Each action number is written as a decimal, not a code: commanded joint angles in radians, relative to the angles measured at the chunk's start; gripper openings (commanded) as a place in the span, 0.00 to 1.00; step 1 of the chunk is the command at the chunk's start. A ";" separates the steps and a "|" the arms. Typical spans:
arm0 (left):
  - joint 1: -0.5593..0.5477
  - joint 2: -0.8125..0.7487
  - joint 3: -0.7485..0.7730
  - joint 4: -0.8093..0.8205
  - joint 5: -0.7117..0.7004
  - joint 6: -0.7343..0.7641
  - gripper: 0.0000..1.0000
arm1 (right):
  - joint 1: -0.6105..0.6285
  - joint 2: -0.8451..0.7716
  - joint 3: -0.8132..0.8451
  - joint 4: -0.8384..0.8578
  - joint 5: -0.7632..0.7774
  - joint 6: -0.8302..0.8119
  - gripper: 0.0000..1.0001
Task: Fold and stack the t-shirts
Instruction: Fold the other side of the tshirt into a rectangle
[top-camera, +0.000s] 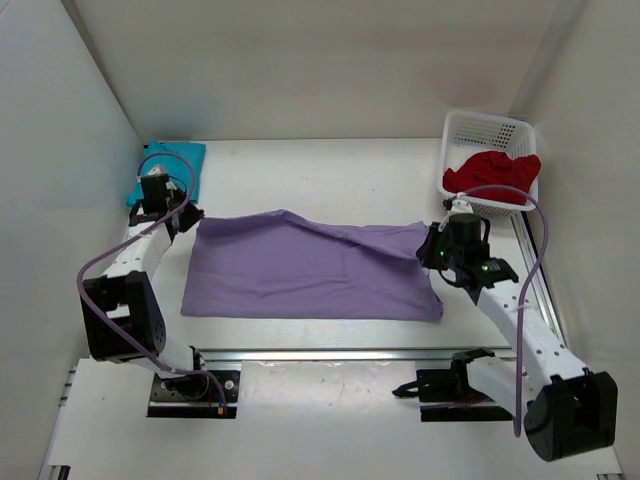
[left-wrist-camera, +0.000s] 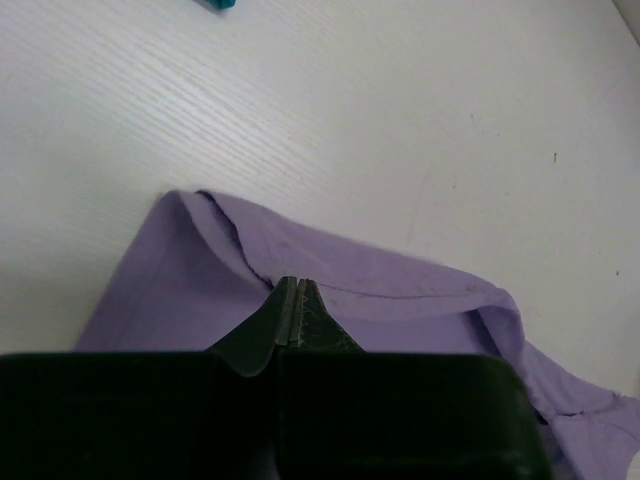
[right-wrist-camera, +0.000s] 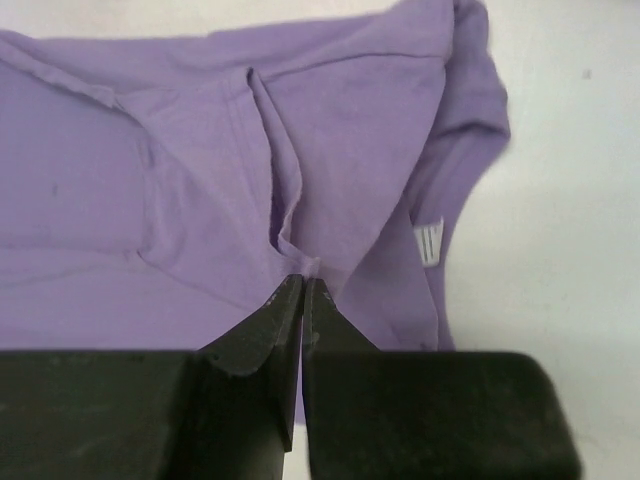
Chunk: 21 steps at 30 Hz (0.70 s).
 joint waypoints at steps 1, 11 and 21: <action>0.012 -0.075 -0.045 -0.007 0.031 0.004 0.00 | 0.007 -0.095 -0.063 -0.006 0.022 0.035 0.00; 0.044 -0.162 -0.160 -0.008 -0.075 0.010 0.00 | -0.088 -0.304 -0.311 0.011 -0.152 0.177 0.00; 0.100 -0.096 -0.186 0.007 0.012 -0.039 0.00 | -0.123 -0.456 -0.387 -0.016 -0.153 0.283 0.00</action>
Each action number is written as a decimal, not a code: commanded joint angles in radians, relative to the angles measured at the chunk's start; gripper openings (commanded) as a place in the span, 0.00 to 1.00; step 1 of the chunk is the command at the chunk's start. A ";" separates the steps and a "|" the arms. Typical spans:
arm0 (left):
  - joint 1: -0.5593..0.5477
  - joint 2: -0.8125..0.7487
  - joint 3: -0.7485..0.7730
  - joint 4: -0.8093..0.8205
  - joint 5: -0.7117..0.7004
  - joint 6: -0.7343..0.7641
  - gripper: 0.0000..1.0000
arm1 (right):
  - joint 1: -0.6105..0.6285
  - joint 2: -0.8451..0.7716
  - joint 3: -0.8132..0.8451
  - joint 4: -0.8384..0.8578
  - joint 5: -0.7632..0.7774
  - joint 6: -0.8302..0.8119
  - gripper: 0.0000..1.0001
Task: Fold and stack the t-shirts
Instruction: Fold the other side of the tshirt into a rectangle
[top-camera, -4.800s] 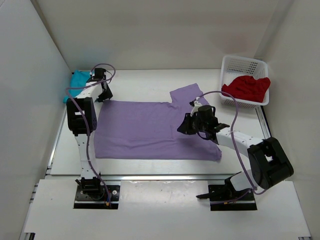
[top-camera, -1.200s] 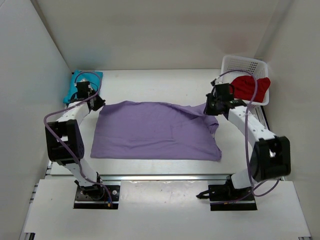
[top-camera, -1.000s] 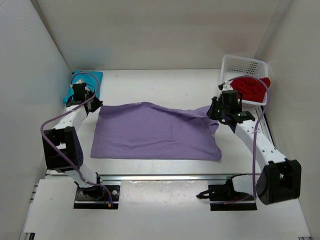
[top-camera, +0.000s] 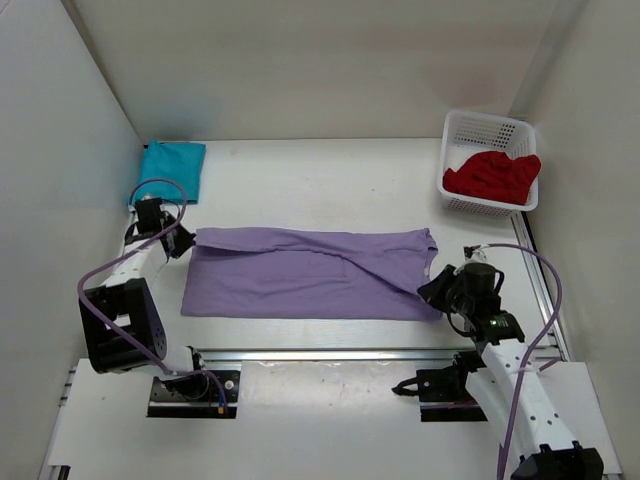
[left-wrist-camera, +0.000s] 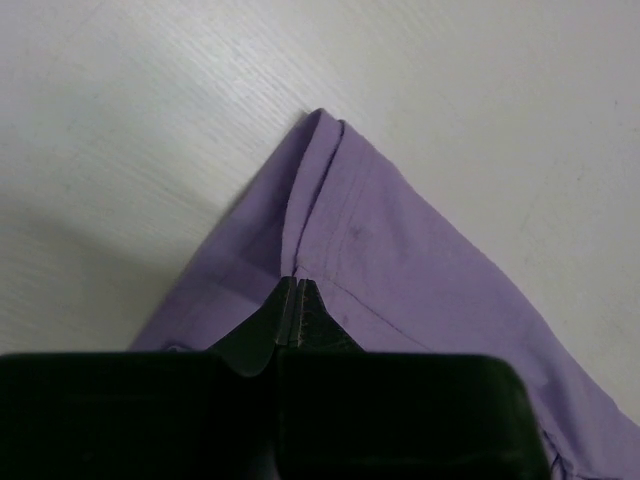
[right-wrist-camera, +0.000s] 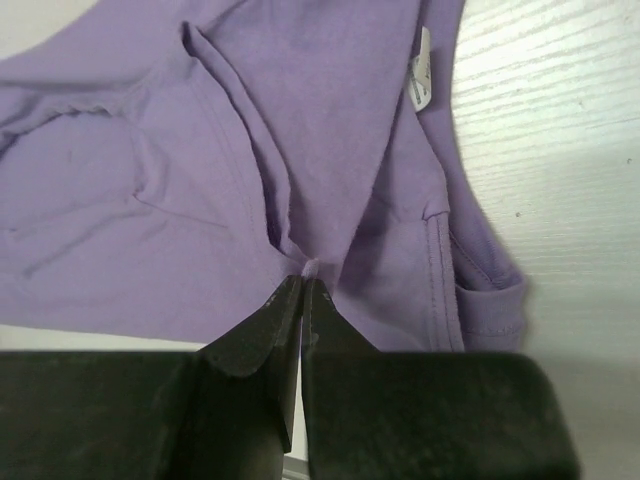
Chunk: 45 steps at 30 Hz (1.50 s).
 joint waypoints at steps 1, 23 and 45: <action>0.021 -0.043 0.009 0.018 0.048 -0.033 0.00 | -0.010 -0.049 0.033 0.005 0.012 0.030 0.00; 0.053 -0.008 0.039 -0.001 0.143 -0.079 0.00 | -0.119 0.045 0.189 -0.144 0.024 -0.104 0.00; -0.324 -0.234 -0.078 0.179 -0.092 -0.088 0.40 | 0.056 0.070 0.262 -0.168 0.130 -0.127 0.12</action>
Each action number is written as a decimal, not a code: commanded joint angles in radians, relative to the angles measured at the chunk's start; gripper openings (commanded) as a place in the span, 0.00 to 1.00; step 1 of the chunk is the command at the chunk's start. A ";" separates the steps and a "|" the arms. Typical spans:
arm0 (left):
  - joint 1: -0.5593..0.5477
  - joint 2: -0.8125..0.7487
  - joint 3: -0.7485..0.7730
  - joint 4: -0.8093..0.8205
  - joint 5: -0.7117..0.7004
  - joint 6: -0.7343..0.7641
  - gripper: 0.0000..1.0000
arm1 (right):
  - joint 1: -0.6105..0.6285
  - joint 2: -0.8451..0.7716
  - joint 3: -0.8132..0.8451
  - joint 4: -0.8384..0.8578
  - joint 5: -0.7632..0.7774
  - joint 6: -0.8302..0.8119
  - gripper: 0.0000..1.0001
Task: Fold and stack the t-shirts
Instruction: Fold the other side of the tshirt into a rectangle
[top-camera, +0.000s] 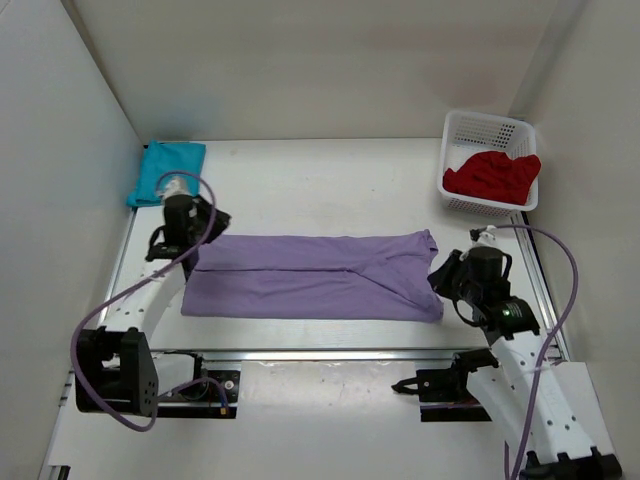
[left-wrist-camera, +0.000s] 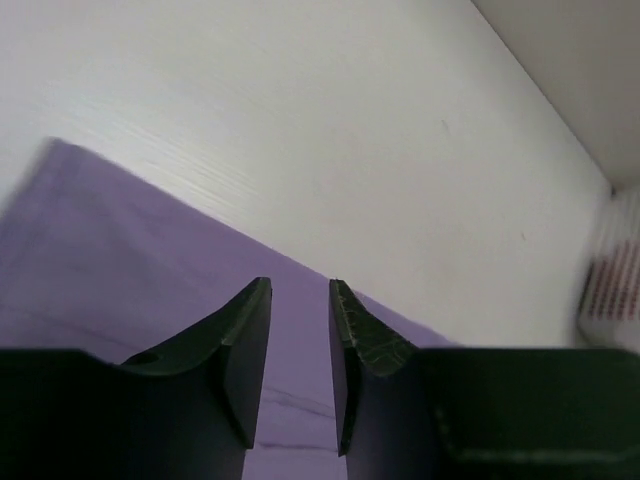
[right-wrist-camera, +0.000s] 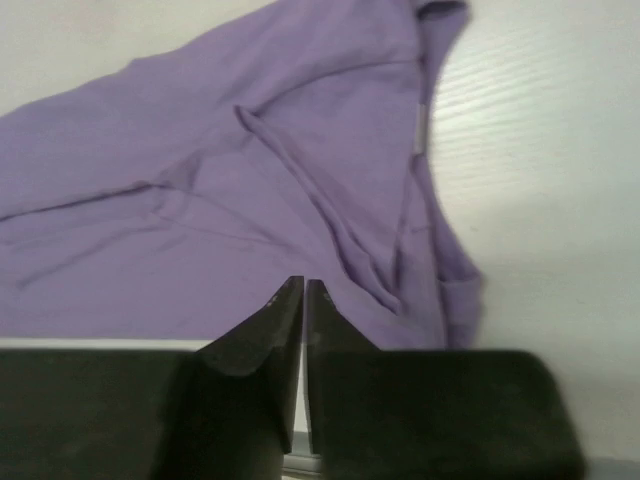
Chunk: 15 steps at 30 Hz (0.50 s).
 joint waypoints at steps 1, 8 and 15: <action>-0.189 0.028 0.010 0.034 -0.060 0.059 0.40 | -0.018 0.147 0.019 0.165 -0.153 -0.094 0.00; -0.073 0.166 -0.160 0.176 0.156 -0.056 0.34 | 0.141 0.551 0.007 0.647 -0.204 -0.146 0.05; -0.025 0.155 -0.266 0.255 0.166 -0.108 0.32 | 0.135 0.748 0.055 0.779 -0.190 -0.155 0.29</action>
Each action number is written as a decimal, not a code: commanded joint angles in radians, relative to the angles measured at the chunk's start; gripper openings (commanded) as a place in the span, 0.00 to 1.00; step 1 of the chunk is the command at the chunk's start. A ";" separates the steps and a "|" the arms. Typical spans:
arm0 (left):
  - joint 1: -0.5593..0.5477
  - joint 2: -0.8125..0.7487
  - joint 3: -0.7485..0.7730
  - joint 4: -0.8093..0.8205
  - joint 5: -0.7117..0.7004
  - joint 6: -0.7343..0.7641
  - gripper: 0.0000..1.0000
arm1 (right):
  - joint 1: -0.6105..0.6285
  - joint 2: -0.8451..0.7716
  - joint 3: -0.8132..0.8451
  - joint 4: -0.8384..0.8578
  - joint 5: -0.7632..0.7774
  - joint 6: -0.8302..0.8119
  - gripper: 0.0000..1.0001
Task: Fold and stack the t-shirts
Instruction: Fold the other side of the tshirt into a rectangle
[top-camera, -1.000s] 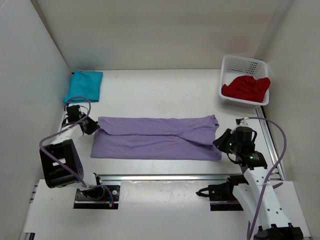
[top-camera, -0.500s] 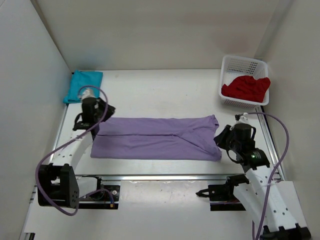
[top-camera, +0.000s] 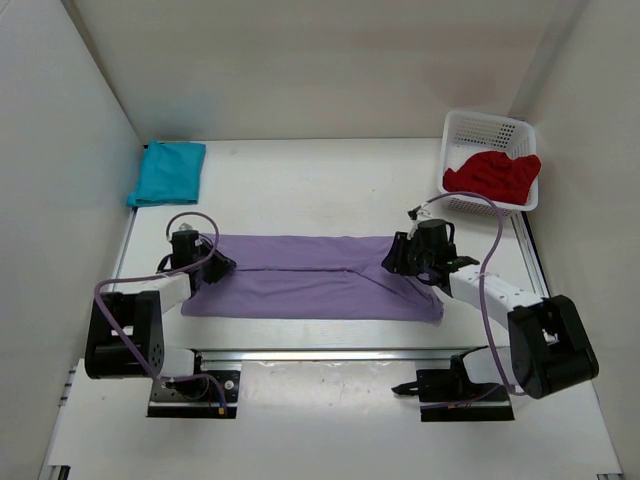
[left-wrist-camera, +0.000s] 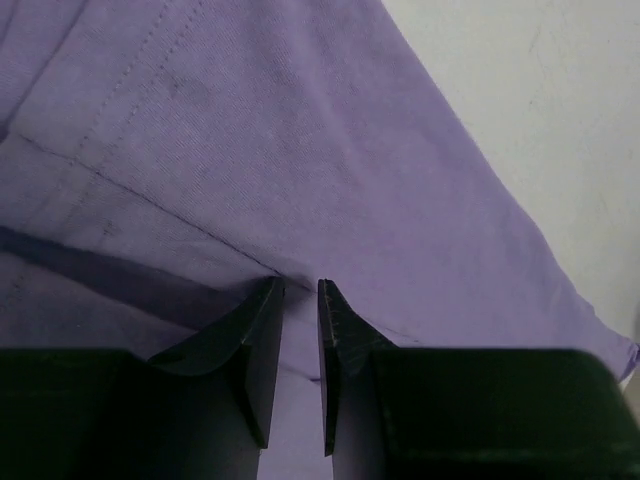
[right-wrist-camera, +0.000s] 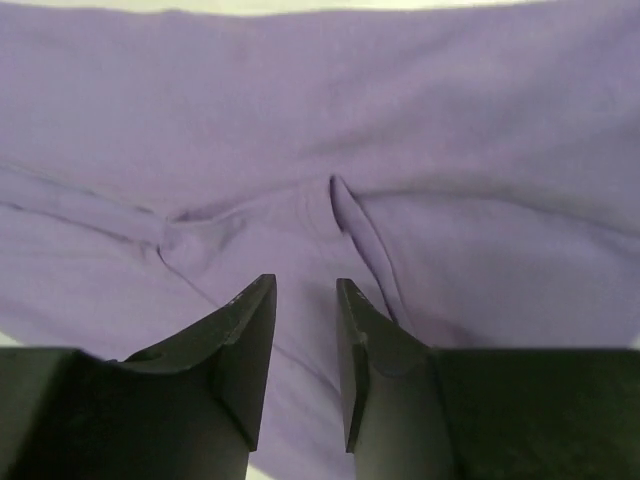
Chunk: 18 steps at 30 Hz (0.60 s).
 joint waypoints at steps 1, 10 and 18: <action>-0.046 -0.051 -0.010 0.094 0.023 -0.032 0.32 | -0.002 0.043 0.032 0.172 -0.028 -0.029 0.31; -0.310 -0.190 0.000 0.025 -0.121 0.058 0.33 | -0.023 0.178 0.075 0.209 -0.022 -0.057 0.33; -0.418 -0.217 -0.027 0.031 -0.094 0.075 0.31 | -0.003 0.235 0.098 0.202 0.008 -0.072 0.36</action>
